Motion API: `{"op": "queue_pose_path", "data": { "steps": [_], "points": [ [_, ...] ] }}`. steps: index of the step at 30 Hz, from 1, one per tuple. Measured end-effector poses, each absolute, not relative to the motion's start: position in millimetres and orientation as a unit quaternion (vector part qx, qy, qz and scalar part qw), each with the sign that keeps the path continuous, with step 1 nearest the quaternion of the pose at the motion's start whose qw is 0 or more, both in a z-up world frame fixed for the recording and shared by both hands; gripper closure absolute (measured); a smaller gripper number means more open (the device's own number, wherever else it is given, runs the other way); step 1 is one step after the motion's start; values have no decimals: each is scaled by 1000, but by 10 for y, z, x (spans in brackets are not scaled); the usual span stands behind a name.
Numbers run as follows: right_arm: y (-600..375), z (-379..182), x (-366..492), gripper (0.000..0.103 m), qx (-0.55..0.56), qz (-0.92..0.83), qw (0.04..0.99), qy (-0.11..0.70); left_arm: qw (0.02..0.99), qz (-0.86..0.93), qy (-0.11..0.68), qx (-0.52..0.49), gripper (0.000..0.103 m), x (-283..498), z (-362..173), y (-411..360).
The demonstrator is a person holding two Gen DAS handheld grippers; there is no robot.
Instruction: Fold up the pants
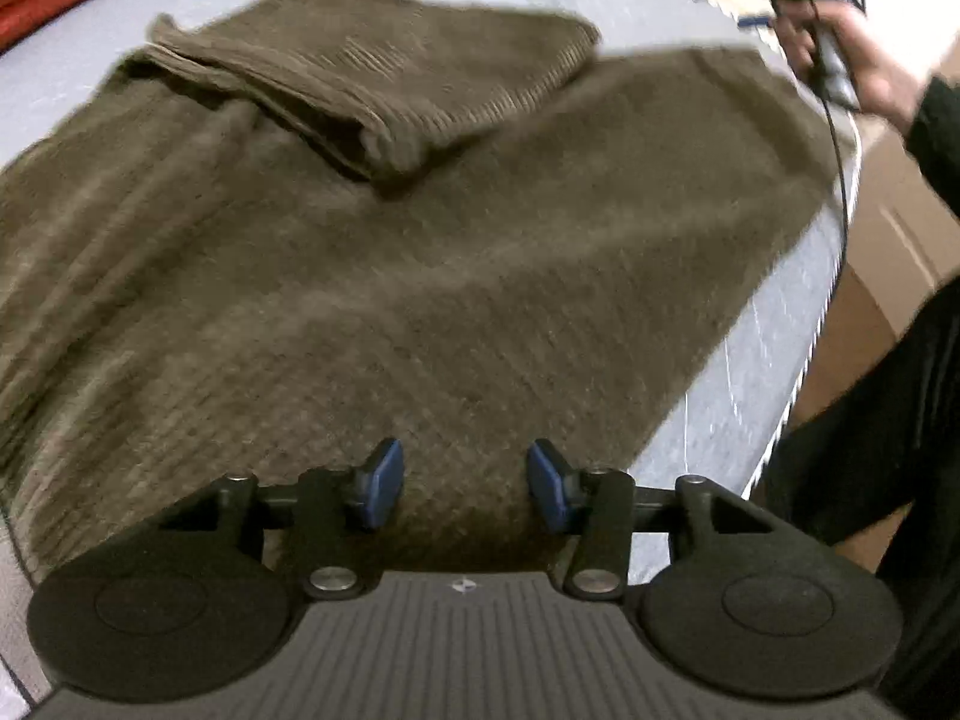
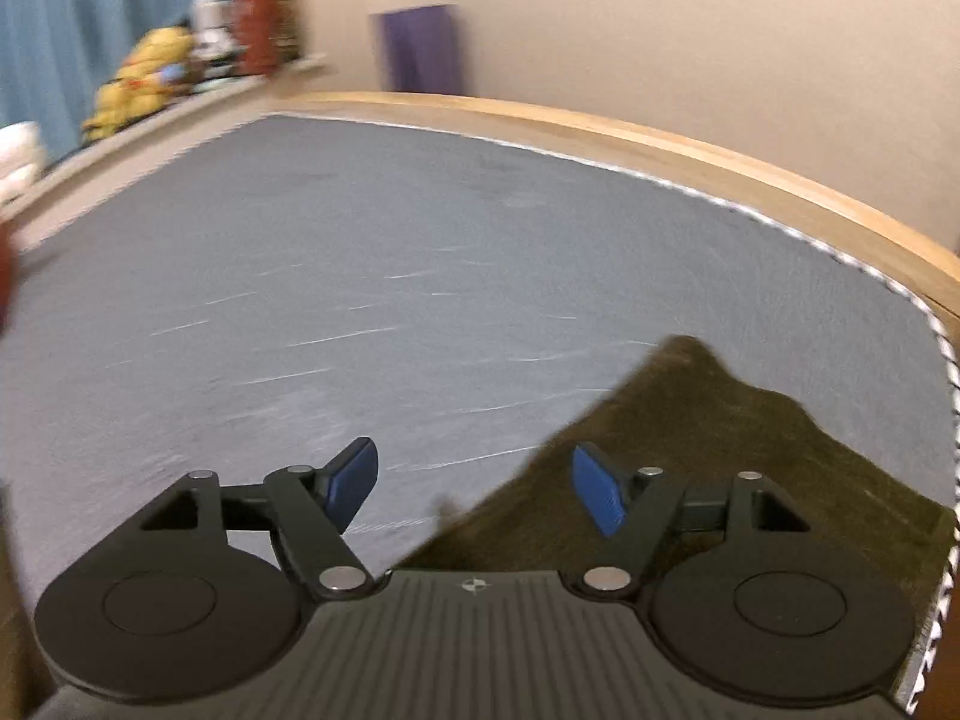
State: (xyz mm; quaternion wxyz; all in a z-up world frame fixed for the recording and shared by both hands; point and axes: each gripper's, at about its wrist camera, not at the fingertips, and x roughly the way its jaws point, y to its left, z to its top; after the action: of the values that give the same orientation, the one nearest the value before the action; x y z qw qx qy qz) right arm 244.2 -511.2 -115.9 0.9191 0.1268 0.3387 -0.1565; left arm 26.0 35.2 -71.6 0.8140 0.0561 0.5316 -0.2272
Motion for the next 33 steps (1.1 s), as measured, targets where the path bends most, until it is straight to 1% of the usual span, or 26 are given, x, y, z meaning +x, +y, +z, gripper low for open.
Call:
{"op": "queue_pose_path", "data": {
  "steps": [5,10,14,18,20,21,22,24,26,28,29,31,33],
  "points": [
    [-4645,-818,2243,29,82,-60,942,318,862,-157,481,16,50,330,-497,680],
    [-4128,-530,1949,27,32,31,955,295,876,-69,477,2,50,409,-494,996],
    [-3555,-430,1619,27,-11,125,948,292,884,-14,465,-31,49,423,-376,1401],
    [-2793,-521,1144,27,-81,243,923,286,890,31,452,-54,49,398,-248,1705],
    [-2419,-615,887,29,-118,290,908,277,890,37,450,-62,49,356,-204,1834],
    [-2237,-654,762,33,-140,309,902,268,891,38,448,-67,49,325,-190,1886],
    [-2089,-728,635,44,-159,329,894,260,891,39,447,-70,48,284,-180,1926],
    [-1823,-849,429,55,-187,377,870,256,891,34,445,-77,47,173,-173,2006],
    [-1651,-944,242,55,-201,410,850,261,892,26,443,-81,43,59,-171,2085],
    [-1510,-1013,87,55,-222,446,824,270,893,25,442,-84,34,-60,-184,2172],
    [-1474,-1041,5,55,-233,463,812,268,891,27,445,-88,32,-102,-215,2234],
    [-1426,-1103,-161,48,-262,499,784,261,884,31,455,-104,29,-171,-282,2345],
    [-1414,-1166,-269,46,-294,527,757,251,874,33,468,-124,29,-200,-384,2434]
  ]
}}
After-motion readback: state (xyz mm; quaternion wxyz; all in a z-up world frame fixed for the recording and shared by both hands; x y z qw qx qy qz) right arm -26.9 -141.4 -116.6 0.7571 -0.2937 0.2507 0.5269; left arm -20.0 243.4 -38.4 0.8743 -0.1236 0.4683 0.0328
